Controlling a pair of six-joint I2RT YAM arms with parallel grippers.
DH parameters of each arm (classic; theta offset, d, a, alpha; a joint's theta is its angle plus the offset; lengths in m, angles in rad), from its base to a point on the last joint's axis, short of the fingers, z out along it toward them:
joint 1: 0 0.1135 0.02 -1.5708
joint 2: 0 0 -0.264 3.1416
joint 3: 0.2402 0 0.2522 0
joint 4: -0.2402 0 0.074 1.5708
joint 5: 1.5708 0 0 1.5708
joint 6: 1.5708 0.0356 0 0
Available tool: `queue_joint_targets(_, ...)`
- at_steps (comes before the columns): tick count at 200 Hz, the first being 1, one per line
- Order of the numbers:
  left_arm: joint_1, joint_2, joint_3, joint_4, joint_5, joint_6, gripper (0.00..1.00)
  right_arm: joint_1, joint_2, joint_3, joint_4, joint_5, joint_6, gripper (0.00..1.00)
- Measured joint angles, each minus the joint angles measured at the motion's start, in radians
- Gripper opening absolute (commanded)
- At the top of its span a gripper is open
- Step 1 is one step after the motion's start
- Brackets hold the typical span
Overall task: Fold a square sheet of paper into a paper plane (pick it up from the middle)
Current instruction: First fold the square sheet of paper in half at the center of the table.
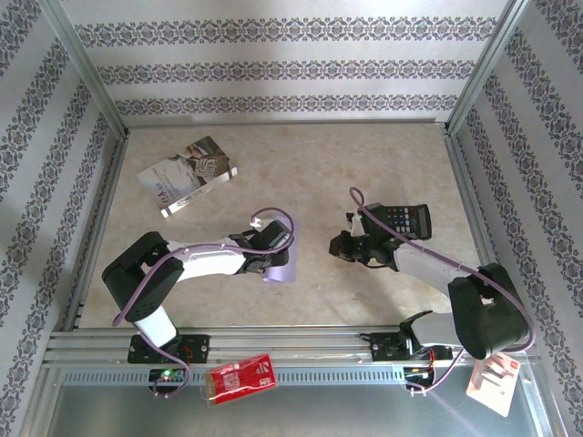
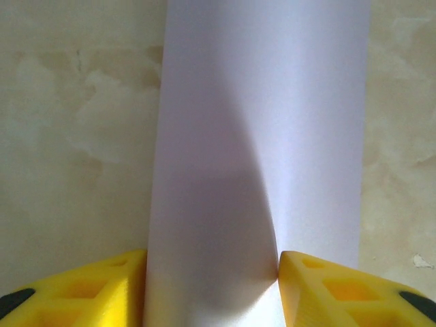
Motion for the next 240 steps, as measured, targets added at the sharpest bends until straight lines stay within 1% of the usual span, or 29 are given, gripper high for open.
queue_joint_targets(28, 0.000, 0.000, 0.006, -0.008, -0.024, 0.000, 0.46, 0.000, 0.012, 0.000, 0.014, -0.010, 0.001, 0.07)
queue_joint_targets(92, 0.000, 0.033, 0.037, -0.035, -0.035, 0.010, 0.47, 0.000, 0.023, 0.000, 0.031, -0.014, 0.003, 0.06)
queue_joint_targets(169, 0.002, 0.036, 0.104, -0.136, 0.037, 0.098, 0.47, 0.000, 0.025, 0.000, 0.034, -0.022, 0.003, 0.06)
queue_joint_targets(210, 0.011, 0.056, 0.108, -0.159, 0.056, 0.106, 0.44, 0.000, 0.025, 0.000, 0.034, -0.025, 0.003, 0.06)
queue_joint_targets(240, 0.015, 0.061, 0.108, -0.159, 0.060, 0.105, 0.44, 0.000, 0.025, 0.000, 0.034, -0.029, 0.003, 0.07)
